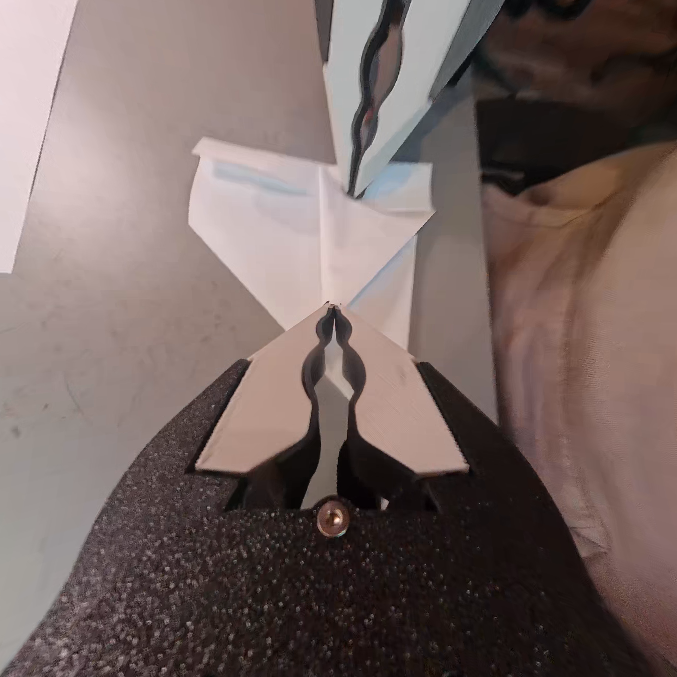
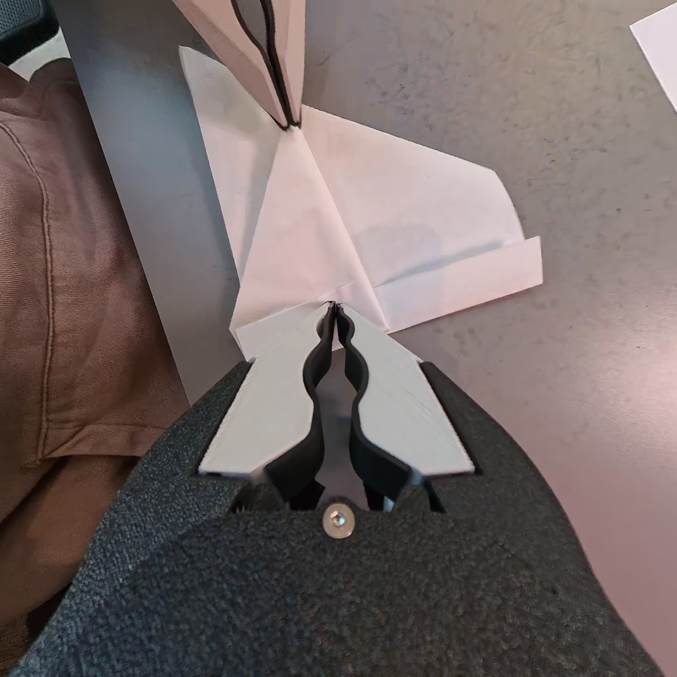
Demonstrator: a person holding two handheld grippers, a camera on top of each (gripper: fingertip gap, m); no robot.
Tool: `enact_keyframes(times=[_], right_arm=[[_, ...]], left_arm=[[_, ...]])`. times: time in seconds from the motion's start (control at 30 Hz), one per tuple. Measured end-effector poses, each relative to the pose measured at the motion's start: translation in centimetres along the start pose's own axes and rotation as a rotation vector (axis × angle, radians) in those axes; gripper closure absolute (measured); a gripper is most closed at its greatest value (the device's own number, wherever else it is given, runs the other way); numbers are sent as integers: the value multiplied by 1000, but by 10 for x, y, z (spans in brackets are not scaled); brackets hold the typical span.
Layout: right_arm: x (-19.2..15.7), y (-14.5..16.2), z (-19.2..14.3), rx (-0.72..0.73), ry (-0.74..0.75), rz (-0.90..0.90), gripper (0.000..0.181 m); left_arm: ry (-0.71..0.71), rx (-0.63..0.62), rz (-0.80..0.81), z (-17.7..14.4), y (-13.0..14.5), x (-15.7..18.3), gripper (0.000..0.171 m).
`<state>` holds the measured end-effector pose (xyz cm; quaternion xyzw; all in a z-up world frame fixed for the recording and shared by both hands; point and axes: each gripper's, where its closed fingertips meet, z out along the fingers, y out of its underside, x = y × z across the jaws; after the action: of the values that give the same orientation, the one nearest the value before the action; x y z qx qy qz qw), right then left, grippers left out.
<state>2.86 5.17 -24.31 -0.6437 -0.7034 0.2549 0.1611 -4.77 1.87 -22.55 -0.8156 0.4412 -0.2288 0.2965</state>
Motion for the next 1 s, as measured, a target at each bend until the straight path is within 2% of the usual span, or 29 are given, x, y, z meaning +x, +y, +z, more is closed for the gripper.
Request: enact_keyframes(times=[0.03, 0.23, 0.33, 0.43, 0.47, 0.57, 0.63, 0.77, 0.9, 1.0], right_arm=[[0, 0, 0, 0, 4, -3, 181], [0, 0, 0, 10, 26, -20, 181], [0, 0, 0, 12, 31, -27, 181], [0, 0, 0, 11, 35, -32, 181], [0, 0, 0, 11, 34, -32, 181], [0, 0, 0, 7, 31, -31, 181], [0, 0, 0, 9, 34, -32, 181], [0, 0, 0, 14, 39, -28, 181], [0, 0, 0, 12, 41, -29, 181], [-1, 1, 0, 13, 48, -35, 181]], left_arm=[[-30, -43, 30, 5, 8, -3, 171], [-56, -47, 4, 5, 21, -6, 171], [2, -27, -154, 4, 21, -5, 171], [165, -33, -413, 0, 22, -5, 171], [200, -43, -451, -1, 22, -5, 171], [243, -74, -422, -5, 19, -1, 171], [286, 7, -460, -16, 3, -2, 171], [201, 20, -425, -18, -2, -8, 171], [133, -83, -339, 4, 17, -3, 171], [65, -112, -250, 5, 20, -4, 171]])
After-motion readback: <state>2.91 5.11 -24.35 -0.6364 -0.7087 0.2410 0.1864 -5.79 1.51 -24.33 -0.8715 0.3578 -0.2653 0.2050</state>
